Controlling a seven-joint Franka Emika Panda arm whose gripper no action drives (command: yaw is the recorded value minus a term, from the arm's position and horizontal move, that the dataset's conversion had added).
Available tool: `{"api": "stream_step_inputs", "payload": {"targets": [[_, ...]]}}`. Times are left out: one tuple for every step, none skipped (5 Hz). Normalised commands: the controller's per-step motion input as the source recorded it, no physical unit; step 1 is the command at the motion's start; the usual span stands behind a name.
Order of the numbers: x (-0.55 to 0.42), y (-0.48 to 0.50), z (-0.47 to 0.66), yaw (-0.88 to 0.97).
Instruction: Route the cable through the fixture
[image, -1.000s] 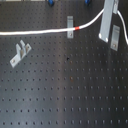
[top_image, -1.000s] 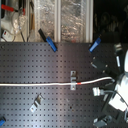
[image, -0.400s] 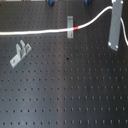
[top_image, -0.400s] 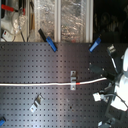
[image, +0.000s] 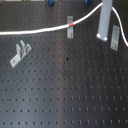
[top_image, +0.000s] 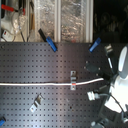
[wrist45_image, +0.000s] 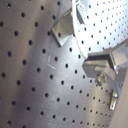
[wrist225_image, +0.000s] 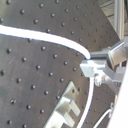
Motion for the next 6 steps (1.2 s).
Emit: {"api": "stream_step_inputs", "payload": {"targets": [[0.013, 0.025, 0.00, -0.10], [-0.010, -0.017, 0.00, 0.00], [-0.530, 0.109, 0.00, 0.48], [-0.314, 0.105, -0.01, 0.32], [-0.022, -0.030, 0.00, 0.00], [-0.603, 0.092, 0.23, 0.39]]}}
